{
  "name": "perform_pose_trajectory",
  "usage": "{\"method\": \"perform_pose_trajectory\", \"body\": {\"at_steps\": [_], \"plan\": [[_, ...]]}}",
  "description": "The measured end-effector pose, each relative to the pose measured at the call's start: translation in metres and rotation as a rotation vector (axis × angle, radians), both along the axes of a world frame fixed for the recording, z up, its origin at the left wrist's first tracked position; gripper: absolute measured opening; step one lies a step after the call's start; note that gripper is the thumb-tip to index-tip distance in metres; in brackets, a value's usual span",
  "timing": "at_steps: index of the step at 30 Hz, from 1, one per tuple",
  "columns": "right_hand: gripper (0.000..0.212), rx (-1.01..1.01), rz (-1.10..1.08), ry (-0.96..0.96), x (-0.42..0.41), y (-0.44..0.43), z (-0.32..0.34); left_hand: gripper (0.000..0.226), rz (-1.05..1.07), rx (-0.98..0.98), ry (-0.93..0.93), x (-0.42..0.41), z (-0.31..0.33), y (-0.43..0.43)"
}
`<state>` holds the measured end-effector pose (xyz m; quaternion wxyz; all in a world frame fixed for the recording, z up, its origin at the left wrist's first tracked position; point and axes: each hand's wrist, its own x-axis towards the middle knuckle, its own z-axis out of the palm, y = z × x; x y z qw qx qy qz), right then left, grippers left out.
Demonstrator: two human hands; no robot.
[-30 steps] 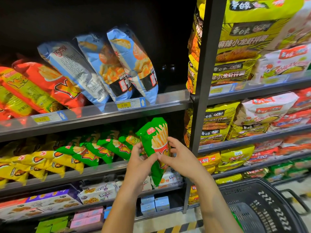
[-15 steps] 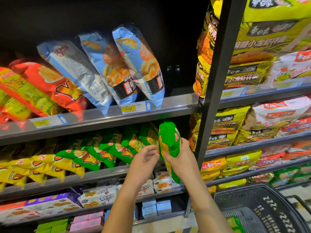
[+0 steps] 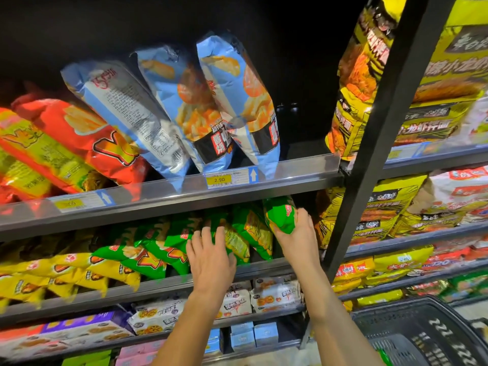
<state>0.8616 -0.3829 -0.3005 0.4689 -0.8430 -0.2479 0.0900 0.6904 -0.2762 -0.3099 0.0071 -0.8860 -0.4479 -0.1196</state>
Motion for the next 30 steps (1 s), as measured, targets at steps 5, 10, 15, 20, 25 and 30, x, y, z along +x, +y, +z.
{"method": "perform_pose_trajectory", "body": {"at_steps": [5, 10, 15, 20, 25, 30], "plan": [[0.04, -0.051, 0.005, 0.023, 0.011, 0.02, -0.008, 0.072, 0.003, -0.012, 0.002, -0.001, -0.006, 0.004], [0.038, -0.1, 0.045, 0.052, 0.016, 0.03, -0.019, 0.07, 0.014, -0.012, -0.034, -0.002, -0.006, 0.006], [0.046, -0.074, 0.039, 0.098, 0.022, 0.037, -0.023, 0.07, 0.01, -0.025, -0.064, -0.005, -0.005, 0.006], [0.047, -0.122, 0.081, 0.123, 0.019, 0.029, -0.031, 0.071, 0.011, -0.07, -0.04, -0.006, 0.001, 0.003], [0.052, -0.204, 0.132, 0.093, 0.016, 0.019, -0.03, 0.074, 0.004, -0.105, 0.009, -0.007, 0.009, 0.0], [0.064, -0.311, 0.169, 0.035, 0.01, 0.01, -0.015, 0.073, -0.018, -0.121, 0.046, -0.01, 0.022, -0.002]]}}
